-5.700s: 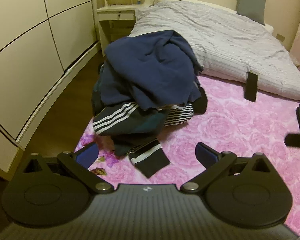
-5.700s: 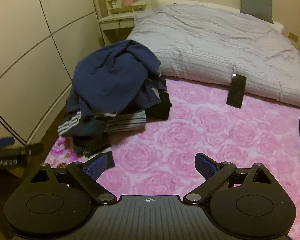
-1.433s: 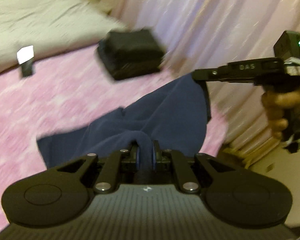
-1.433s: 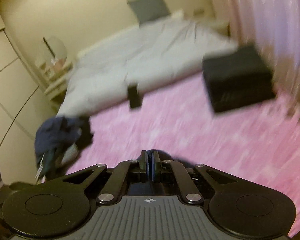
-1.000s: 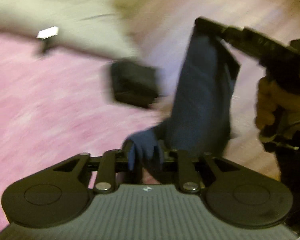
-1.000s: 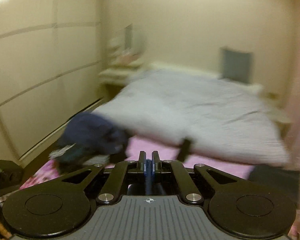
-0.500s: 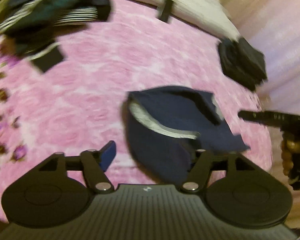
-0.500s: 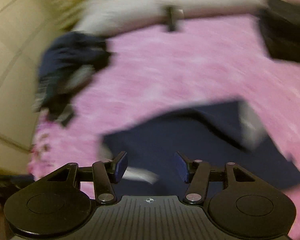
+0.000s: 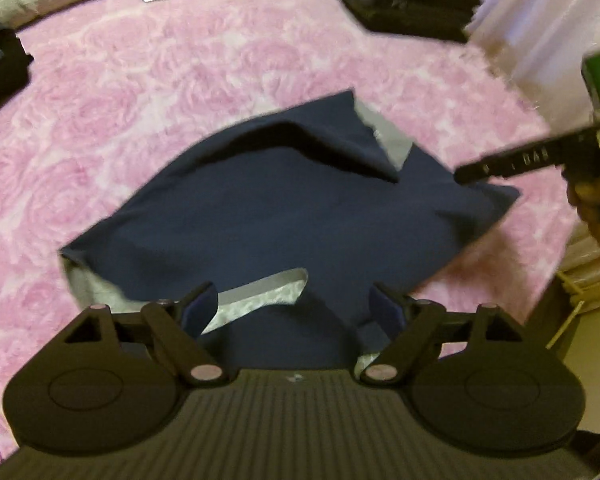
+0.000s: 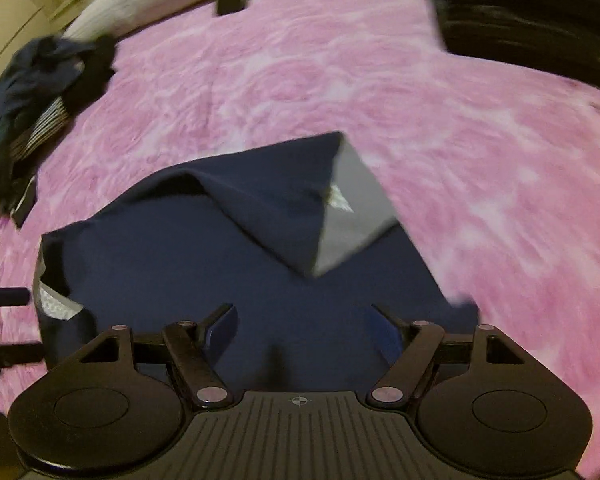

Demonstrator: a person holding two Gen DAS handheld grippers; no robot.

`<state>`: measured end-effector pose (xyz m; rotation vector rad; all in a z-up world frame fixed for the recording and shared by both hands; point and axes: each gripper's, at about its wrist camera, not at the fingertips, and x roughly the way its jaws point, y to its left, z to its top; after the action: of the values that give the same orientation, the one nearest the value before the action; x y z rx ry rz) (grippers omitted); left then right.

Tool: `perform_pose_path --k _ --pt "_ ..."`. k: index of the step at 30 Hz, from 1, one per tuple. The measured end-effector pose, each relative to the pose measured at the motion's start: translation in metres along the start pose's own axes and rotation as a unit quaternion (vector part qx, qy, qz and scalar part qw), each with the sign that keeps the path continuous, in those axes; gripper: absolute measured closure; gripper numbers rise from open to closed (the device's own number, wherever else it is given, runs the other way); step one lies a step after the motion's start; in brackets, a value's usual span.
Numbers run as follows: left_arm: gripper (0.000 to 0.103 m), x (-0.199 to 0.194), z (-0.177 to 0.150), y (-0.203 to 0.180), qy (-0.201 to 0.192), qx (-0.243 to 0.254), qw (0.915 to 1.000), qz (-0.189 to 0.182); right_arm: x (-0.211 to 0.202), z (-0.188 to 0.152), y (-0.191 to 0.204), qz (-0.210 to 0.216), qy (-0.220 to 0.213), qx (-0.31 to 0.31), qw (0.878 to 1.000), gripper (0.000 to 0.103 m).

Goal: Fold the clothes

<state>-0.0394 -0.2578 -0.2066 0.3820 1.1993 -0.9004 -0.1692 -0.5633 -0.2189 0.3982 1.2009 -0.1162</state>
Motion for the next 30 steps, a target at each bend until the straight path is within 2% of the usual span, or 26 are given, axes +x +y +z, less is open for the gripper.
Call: perform_pose_path --k 4,5,7,9,11,13,14,15,17,19,21,24,27,30 --pt "0.034 0.028 0.002 -0.009 0.027 -0.021 0.9976 0.061 0.051 0.023 -0.01 0.031 0.026 -0.044 0.998 0.028" --pt "0.041 0.03 0.0 -0.008 0.033 -0.032 0.9965 0.069 0.064 0.028 -0.01 0.035 0.035 -0.055 0.997 0.028" --pt "0.048 0.029 -0.006 -0.002 0.037 -0.056 0.995 0.073 0.083 0.035 -0.008 0.051 0.047 -0.08 0.994 0.028" --pt "0.084 0.025 -0.014 0.005 0.044 -0.069 0.9935 0.079 0.097 0.037 -0.004 0.063 0.06 -0.107 0.99 0.029" --pt "0.103 0.014 -0.023 0.016 0.046 -0.086 0.9916 0.084 0.105 0.038 -0.003 0.075 0.071 -0.114 0.988 0.029" --pt "0.103 -0.004 -0.033 0.031 0.037 -0.111 0.9891 0.089 0.107 0.039 -0.006 0.081 0.075 -0.098 0.989 0.056" --pt "0.103 -0.013 -0.038 0.039 0.033 -0.122 0.9874 0.095 0.106 0.04 -0.009 0.083 0.076 -0.085 0.99 0.082" --pt "0.103 -0.022 -0.042 0.046 0.029 -0.131 0.9854 0.105 0.105 0.041 -0.011 0.083 0.075 -0.074 0.991 0.092" --pt "0.102 -0.036 -0.047 0.059 0.023 -0.138 0.983 0.119 0.097 0.044 -0.016 0.074 0.059 -0.063 0.994 0.101" --pt "0.091 -0.045 -0.05 0.068 0.018 -0.138 0.9821 0.127 0.087 0.05 -0.02 0.06 0.037 -0.058 0.996 0.101" --pt "0.051 -0.044 -0.048 0.07 0.014 -0.125 0.9841 0.125 0.077 0.059 -0.023 0.042 0.013 -0.056 0.997 0.101" --pt "0.037 -0.032 -0.041 0.067 0.007 -0.099 0.9856 0.136 0.068 0.072 -0.027 0.029 -0.009 -0.046 0.998 0.101" --pt "0.037 -0.013 -0.032 0.081 0.0 -0.138 0.9803 0.141 0.066 0.078 -0.019 0.028 -0.014 -0.062 0.998 0.101" --pt "0.036 0.006 -0.019 0.104 -0.003 -0.185 0.9696 0.16 0.069 0.076 -0.012 0.023 -0.019 -0.083 0.996 0.1"
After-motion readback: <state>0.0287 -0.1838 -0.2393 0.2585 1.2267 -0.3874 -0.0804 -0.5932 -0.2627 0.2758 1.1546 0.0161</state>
